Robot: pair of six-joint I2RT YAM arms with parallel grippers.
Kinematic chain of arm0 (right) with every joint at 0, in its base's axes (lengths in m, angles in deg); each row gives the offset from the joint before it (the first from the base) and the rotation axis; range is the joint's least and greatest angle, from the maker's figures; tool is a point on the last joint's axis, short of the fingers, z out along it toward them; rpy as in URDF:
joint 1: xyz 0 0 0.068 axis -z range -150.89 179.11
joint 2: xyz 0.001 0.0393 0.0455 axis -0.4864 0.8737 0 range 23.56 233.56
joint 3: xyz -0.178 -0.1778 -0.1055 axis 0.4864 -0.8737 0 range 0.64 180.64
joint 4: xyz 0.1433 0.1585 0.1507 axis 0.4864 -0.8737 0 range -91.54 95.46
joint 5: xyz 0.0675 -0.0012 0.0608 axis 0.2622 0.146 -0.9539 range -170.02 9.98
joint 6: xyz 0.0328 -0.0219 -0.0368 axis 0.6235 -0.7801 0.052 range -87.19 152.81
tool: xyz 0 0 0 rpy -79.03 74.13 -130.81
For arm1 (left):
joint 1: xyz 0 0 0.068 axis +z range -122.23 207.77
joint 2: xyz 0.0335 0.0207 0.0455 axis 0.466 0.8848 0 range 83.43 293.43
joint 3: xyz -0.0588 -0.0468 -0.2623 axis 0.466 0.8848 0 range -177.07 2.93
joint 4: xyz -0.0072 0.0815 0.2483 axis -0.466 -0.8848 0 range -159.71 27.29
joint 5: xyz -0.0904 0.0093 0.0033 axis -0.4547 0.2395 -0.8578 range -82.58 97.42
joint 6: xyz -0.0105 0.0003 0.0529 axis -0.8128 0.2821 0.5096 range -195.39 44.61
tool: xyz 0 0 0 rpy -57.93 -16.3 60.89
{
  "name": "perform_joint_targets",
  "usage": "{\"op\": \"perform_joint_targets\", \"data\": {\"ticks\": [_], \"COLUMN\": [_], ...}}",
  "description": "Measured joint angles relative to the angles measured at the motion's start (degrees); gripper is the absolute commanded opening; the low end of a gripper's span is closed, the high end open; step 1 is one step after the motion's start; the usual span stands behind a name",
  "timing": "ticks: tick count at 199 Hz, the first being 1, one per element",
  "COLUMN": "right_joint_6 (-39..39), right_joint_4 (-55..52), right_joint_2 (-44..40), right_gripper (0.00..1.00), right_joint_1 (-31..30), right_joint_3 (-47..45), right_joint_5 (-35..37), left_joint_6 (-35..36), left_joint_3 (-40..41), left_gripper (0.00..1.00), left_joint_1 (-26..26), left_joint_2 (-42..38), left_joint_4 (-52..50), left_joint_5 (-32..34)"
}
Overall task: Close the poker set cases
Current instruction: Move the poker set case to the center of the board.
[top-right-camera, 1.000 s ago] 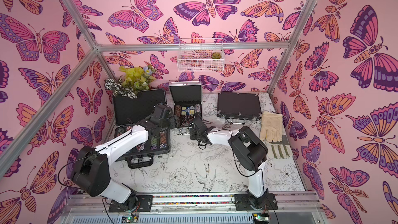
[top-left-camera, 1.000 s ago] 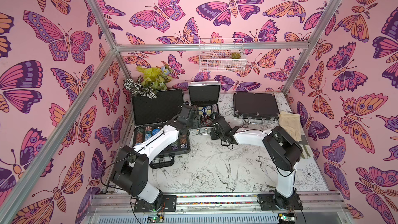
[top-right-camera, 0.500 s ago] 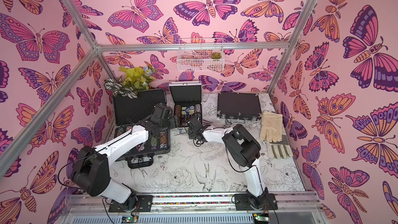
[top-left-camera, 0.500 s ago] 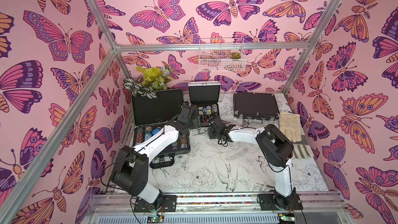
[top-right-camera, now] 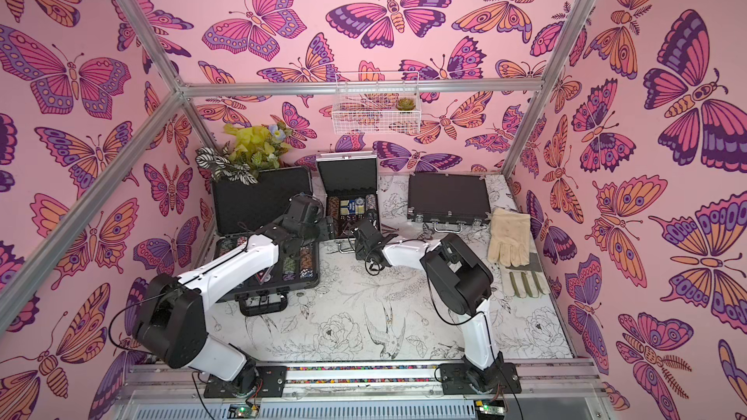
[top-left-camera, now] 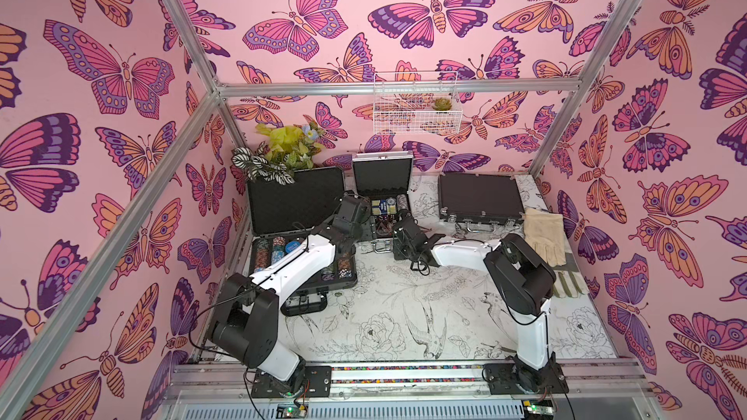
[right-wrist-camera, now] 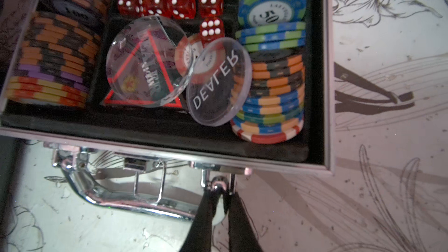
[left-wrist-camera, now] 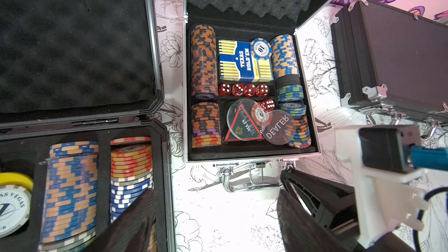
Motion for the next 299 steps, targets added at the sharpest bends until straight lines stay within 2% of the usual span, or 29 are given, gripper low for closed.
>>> {"op": "perform_joint_targets", "data": {"ticks": [145, 218, 244, 288, 299], "right_joint_6": [-4.04, -5.55, -5.6, -5.51, -5.57], "right_joint_4": [-2.12, -3.96, -5.51, -10.84, -12.26], "right_joint_2": [-17.94, -22.82, -23.85, -25.05, -26.01], "right_gripper": [0.05, 0.07, 0.14, 0.36, 0.39], "right_joint_1": [4.94, 6.95, 7.69, 9.53, 9.99], "right_joint_3": [-20.11, -24.68, -25.03, -25.14, -25.14], "right_joint_5": [-8.87, -11.37, -12.26, -13.11, -13.09], "left_joint_6": [0.66, 1.29, 2.43, 5.25, 5.97], "left_joint_3": [-0.17, -1.29, -3.23, -9.4, -10.45], "left_gripper": [0.8, 0.8, 0.8, 0.8, 0.8], "left_joint_1": [0.0, 0.0, 0.0, 0.0, 0.0], "left_joint_2": [0.0, 0.02, 0.94, 5.86, 7.02], "left_joint_4": [0.0, -0.02, -0.04, 0.0, -0.02], "left_joint_5": [0.39, 0.42, 0.42, 0.39, 0.42]}}
